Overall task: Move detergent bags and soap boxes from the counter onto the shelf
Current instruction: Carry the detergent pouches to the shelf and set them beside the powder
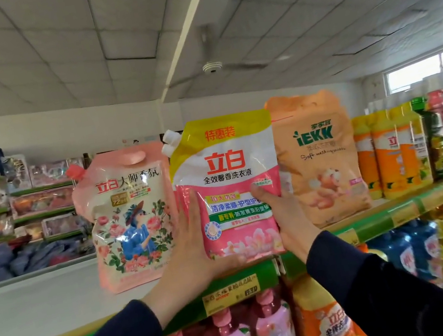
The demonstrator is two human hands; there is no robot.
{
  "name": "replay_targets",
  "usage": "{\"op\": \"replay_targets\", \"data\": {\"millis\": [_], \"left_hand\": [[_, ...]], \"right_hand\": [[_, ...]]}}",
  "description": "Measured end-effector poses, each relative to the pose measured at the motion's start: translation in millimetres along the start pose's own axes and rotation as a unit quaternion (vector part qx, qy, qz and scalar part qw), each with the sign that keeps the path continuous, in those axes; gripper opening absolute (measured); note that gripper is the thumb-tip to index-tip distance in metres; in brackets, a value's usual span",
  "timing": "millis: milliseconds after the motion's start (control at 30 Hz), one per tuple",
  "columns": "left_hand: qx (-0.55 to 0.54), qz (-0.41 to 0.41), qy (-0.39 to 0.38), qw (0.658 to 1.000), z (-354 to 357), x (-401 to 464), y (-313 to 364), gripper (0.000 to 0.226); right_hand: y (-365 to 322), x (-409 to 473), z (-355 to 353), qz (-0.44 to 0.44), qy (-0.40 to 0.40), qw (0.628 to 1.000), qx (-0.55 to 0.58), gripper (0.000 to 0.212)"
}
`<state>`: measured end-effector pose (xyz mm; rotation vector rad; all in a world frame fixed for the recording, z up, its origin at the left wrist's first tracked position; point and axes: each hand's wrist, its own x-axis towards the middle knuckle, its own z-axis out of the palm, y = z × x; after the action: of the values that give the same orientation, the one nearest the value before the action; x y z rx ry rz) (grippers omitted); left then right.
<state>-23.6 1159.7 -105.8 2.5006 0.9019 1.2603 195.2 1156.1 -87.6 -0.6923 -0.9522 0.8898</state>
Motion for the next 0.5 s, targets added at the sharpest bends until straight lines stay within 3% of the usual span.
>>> {"op": "replay_targets", "data": {"millis": [200, 300, 367, 433, 500], "left_hand": [[0.035, -0.027, -0.008, 0.999, 8.1, 12.5, -9.9, 0.148], [0.057, -0.043, -0.005, 0.997, 13.5, 17.2, -13.0, 0.150], [0.071, -0.056, -0.007, 0.996, 16.1, 17.7, -12.3, 0.150], [0.075, -0.049, -0.004, 0.996, 17.4, 14.8, -11.4, 0.149], [0.075, -0.032, 0.004, 0.997, 16.2, 9.5, -10.5, 0.146]], "right_hand": [[5.6, 21.0, -6.3, 0.015, -0.002, 1.000, -0.003, 0.032], [13.1, 29.3, -8.3, 0.002, -0.007, 1.000, -0.002, 0.015], [16.8, 32.9, -9.9, 0.000, -0.008, 1.000, -0.004, 0.022], [16.1, 34.0, -12.6, 0.008, -0.008, 1.000, -0.015, 0.040], [13.0, 34.4, -15.8, 0.020, -0.017, 0.999, -0.031, 0.043]]}}
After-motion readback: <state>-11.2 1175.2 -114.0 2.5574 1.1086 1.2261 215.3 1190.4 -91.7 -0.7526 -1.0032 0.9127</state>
